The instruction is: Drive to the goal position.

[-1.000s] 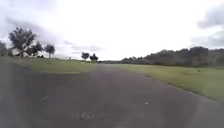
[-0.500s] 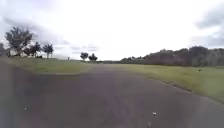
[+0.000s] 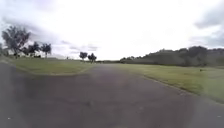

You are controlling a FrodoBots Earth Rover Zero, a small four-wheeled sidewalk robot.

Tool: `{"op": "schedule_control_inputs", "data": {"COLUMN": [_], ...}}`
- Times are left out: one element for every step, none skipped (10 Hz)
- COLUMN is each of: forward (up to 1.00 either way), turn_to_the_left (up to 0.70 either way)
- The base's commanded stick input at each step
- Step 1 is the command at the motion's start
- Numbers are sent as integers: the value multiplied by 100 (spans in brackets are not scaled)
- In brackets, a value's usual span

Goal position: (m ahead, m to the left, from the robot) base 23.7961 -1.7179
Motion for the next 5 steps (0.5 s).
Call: {"op": "schedule_control_inputs", "data": {"forward": [70,70,70,70,70], "turn_to_the_left": [2,2,2,2,2]}}
